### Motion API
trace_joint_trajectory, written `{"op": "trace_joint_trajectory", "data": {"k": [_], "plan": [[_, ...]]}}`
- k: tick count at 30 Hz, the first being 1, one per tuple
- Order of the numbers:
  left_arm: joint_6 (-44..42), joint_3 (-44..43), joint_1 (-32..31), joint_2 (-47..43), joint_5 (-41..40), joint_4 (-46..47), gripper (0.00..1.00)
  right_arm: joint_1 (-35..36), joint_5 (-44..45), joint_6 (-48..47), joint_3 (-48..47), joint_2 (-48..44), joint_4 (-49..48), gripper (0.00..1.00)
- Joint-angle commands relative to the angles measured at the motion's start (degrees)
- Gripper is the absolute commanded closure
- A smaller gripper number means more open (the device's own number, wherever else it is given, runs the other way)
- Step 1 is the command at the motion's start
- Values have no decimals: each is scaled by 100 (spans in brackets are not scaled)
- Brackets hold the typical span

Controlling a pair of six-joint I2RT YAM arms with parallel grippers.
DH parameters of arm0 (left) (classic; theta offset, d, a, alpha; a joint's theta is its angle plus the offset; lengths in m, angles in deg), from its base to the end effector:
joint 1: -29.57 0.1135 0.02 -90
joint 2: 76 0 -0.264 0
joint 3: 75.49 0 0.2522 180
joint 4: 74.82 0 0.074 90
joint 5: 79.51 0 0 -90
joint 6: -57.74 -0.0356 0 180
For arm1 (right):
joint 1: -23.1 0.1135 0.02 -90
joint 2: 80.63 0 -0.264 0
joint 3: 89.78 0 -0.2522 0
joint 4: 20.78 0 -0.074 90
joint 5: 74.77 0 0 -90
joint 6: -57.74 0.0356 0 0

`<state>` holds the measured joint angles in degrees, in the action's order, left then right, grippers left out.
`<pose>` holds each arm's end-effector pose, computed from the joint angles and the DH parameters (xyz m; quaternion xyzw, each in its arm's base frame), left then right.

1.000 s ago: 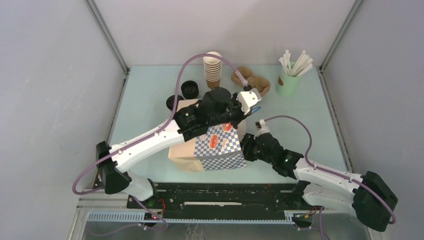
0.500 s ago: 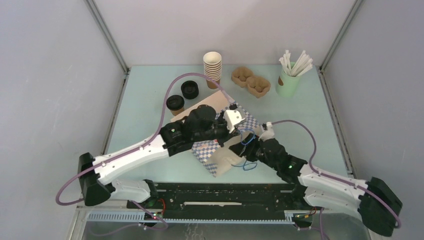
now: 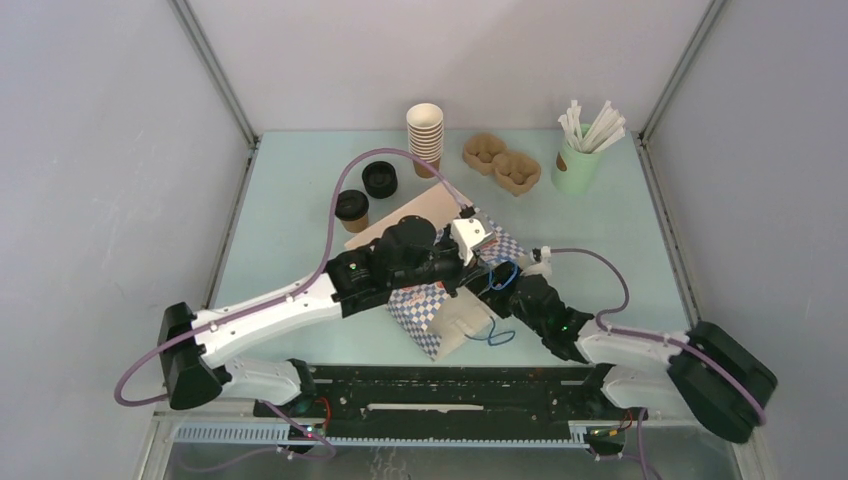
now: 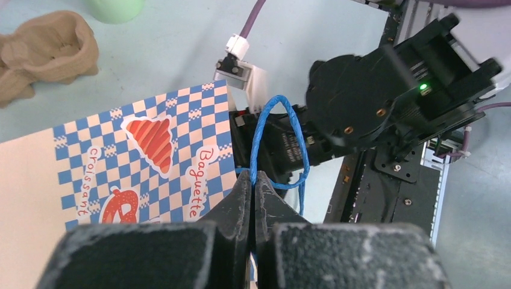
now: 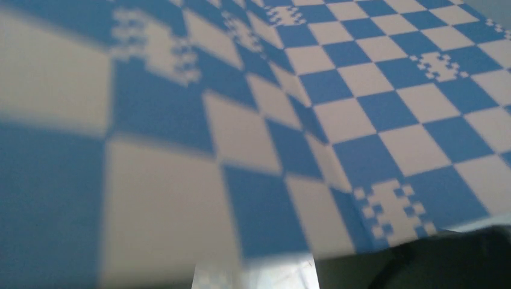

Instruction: Pack the takeout coffee

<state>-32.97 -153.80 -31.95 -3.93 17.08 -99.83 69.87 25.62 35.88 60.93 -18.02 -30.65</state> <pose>0.1361 -0.2595 0.3569 0.4481 0.6775 -0.3345 0.4778 0.1480 0.1481 0.1660 0.2032 0.8090 0.4199 0.3578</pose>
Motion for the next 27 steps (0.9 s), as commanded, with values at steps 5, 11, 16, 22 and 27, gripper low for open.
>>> {"op": "trace_joint_trajectory", "data": {"k": [5, 11, 16, 22, 27], "plan": [[366, -483, -93, 254, -144, 299, 100, 140, 1205, 257, -69, 1842, -2716, 36], [409, -583, -123, 314, -348, 279, 100, 184, 1327, 207, -396, 2603, -3407, 40], [452, -525, -124, 195, -1028, 355, 100, 217, 1603, -46, -245, 1945, -2729, 36], [528, -733, -124, 211, -1513, 427, 100, 498, 1901, -26, -187, 1108, -1730, 32], [488, -951, -124, 331, -1478, 475, 100, 795, 2091, 141, -213, 1145, -1785, 33]]}}
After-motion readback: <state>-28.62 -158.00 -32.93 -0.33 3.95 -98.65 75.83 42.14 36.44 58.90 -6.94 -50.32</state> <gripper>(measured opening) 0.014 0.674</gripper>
